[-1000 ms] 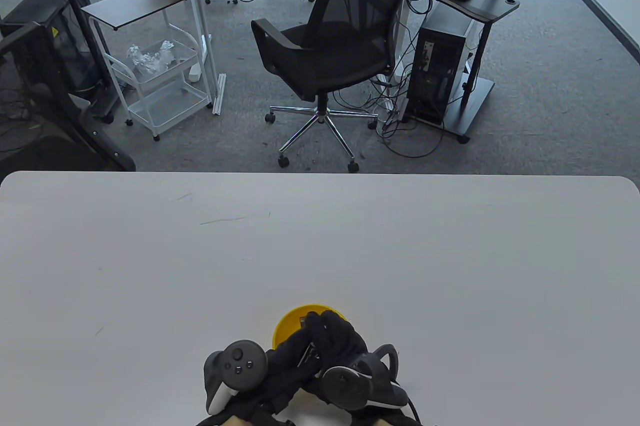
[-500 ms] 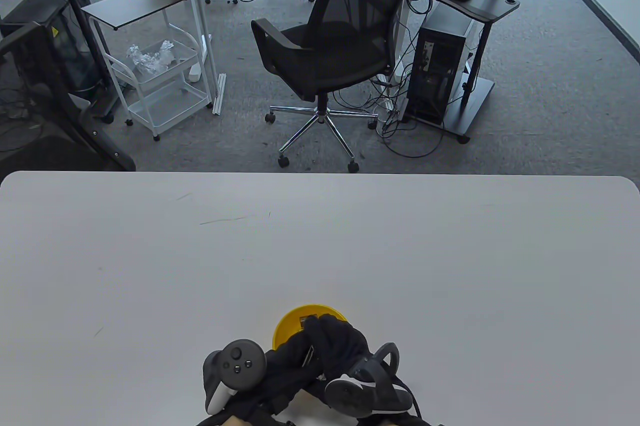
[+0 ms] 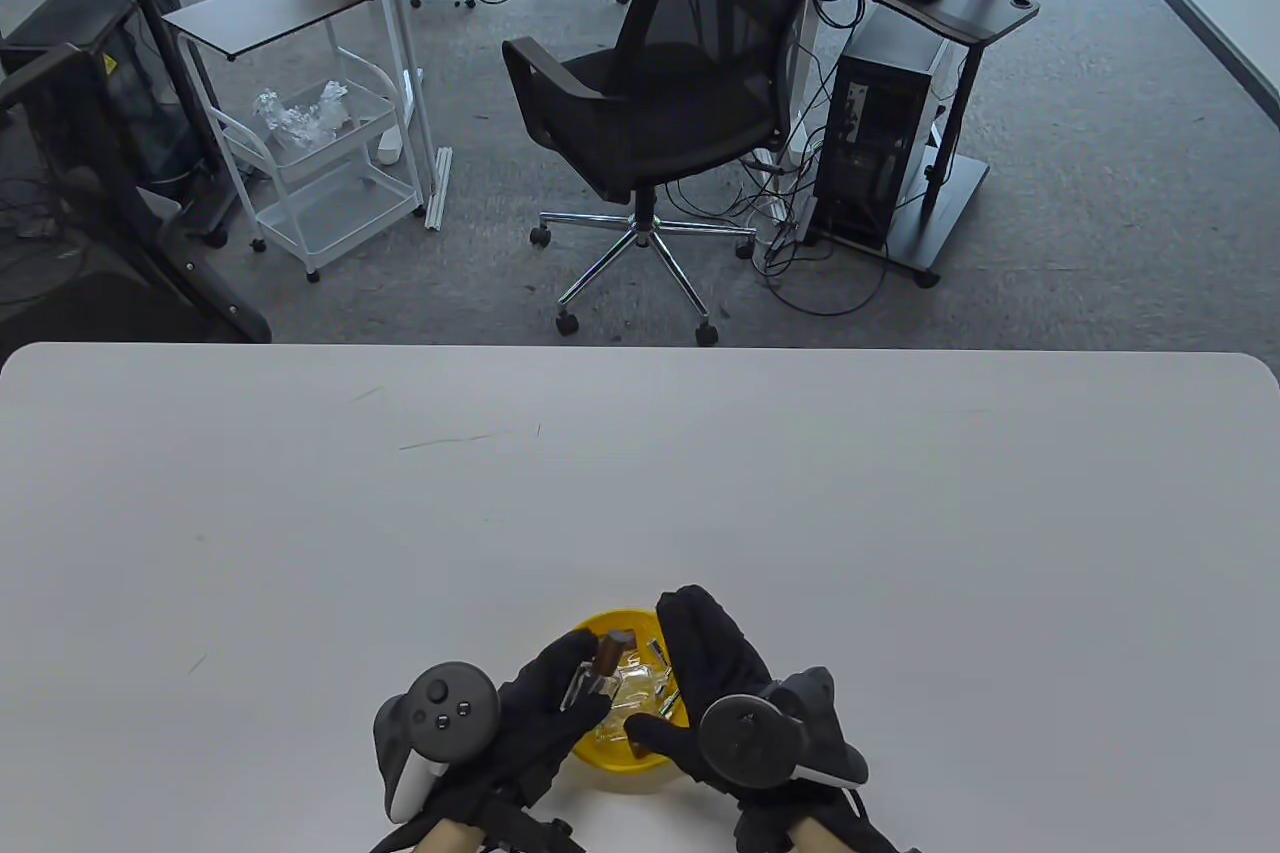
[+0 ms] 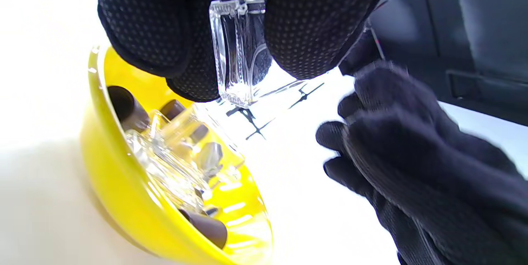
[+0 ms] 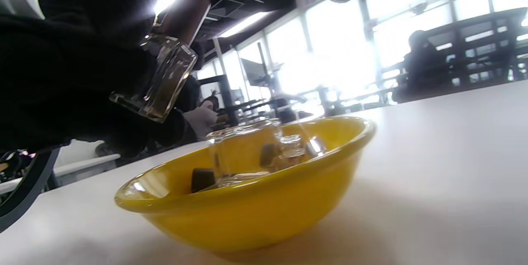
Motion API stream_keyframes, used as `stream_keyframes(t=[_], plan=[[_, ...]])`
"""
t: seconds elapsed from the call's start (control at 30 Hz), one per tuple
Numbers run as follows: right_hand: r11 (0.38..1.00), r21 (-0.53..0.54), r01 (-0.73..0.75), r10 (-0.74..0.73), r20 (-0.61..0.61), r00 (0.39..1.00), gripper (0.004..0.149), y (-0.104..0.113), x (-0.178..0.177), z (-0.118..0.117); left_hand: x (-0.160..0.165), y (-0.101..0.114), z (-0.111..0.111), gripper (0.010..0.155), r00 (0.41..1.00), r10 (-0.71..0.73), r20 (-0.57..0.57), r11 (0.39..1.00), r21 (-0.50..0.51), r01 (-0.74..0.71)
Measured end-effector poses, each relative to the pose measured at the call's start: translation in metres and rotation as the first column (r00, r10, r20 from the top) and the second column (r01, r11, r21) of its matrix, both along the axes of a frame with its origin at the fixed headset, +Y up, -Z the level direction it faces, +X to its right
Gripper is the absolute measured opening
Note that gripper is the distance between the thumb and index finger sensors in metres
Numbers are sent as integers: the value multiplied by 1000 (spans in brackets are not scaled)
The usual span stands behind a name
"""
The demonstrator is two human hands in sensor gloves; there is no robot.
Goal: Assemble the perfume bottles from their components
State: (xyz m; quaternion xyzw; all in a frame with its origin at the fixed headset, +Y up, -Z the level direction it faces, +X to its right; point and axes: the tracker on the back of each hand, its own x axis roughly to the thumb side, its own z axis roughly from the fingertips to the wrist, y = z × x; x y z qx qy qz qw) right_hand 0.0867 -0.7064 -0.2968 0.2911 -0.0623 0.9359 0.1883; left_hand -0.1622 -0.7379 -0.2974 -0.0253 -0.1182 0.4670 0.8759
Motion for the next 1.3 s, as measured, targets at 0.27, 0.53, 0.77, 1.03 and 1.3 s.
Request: stream_keyframes(t=[0.27,0.53,0.77,1.03,1.3], plan=[[988,-104,118,-103,144,984,88,5,41,-14,-29,1,-20,55,991,2,-131,1000,-20,-4],[988,-80,130,-107,242,964,85,9,63,-18,-60,-10,-54,52,966,-72,-248,990,-137,38],[990,-65,123,-102,257,961,85,13,67,-16,-73,-16,-91,53,939,-166,-300,961,-264,85],[992,-65,105,-85,257,963,84,13,68,-16,-68,-27,-124,54,910,-274,-312,929,-329,167],[996,-47,77,-62,259,964,83,11,68,-16,-59,-42,-147,55,928,-236,-289,926,-357,124]])
